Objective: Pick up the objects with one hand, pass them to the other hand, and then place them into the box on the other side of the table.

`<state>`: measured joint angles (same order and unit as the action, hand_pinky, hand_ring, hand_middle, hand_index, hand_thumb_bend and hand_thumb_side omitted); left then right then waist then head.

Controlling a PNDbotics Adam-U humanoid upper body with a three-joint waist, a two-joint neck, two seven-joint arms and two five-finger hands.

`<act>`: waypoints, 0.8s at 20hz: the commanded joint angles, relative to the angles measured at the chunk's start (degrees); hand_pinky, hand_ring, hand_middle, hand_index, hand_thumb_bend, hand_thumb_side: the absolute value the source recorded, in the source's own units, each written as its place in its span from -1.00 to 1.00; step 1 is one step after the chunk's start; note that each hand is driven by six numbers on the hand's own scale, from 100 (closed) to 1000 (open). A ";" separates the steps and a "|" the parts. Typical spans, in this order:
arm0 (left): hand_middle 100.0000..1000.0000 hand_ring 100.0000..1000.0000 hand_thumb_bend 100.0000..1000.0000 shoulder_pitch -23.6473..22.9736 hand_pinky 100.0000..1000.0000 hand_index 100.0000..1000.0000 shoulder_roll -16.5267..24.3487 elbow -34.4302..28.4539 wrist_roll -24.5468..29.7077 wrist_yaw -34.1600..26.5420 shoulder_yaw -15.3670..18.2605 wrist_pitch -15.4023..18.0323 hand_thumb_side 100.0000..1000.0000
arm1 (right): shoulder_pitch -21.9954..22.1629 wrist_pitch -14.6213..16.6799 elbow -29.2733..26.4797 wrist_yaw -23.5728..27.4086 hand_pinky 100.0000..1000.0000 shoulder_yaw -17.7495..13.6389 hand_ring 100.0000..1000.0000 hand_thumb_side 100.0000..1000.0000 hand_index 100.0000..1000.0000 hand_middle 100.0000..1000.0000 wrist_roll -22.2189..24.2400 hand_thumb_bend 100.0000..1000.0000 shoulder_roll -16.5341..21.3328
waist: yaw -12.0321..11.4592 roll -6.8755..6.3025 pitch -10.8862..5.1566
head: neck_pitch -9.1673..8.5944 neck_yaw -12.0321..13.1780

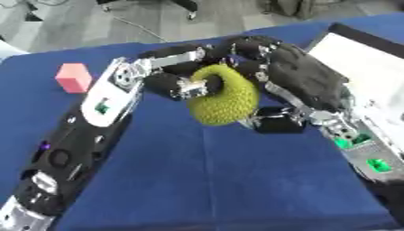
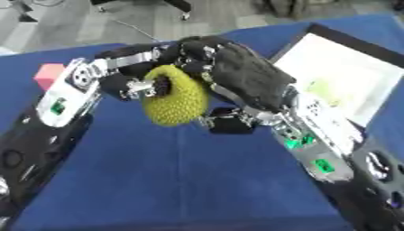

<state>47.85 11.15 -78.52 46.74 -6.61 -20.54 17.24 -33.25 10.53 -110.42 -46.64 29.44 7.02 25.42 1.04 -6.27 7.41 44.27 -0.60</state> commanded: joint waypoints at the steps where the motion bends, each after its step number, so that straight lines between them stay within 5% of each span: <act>1: 0.03 -0.08 -1.00 1.35 0.17 0.33 0.46 -1.85 5.22 -1.00 0.25 5.51 0.57 | 0.01 -0.84 3.11 0.67 0.57 0.33 0.75 -0.76 -0.47 0.54 -1.45 -1.00 0.07 | -0.03 0.36 -0.55 | -0.15 -0.27; 16: 0.15 0.02 -1.00 0.62 0.26 0.48 1.18 -4.69 5.22 -2.85 -3.41 8.68 0.86 | 0.66 -1.84 7.13 2.69 0.54 -0.37 0.79 -0.72 -0.44 0.54 -5.84 -1.00 -1.32 | 0.11 0.20 -0.44 | -0.15 -0.96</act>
<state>46.87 12.71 -78.38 45.44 -8.02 -23.23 18.53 -32.68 9.56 -106.28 -44.05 30.17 1.22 23.33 1.14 -6.30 7.56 44.27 -1.41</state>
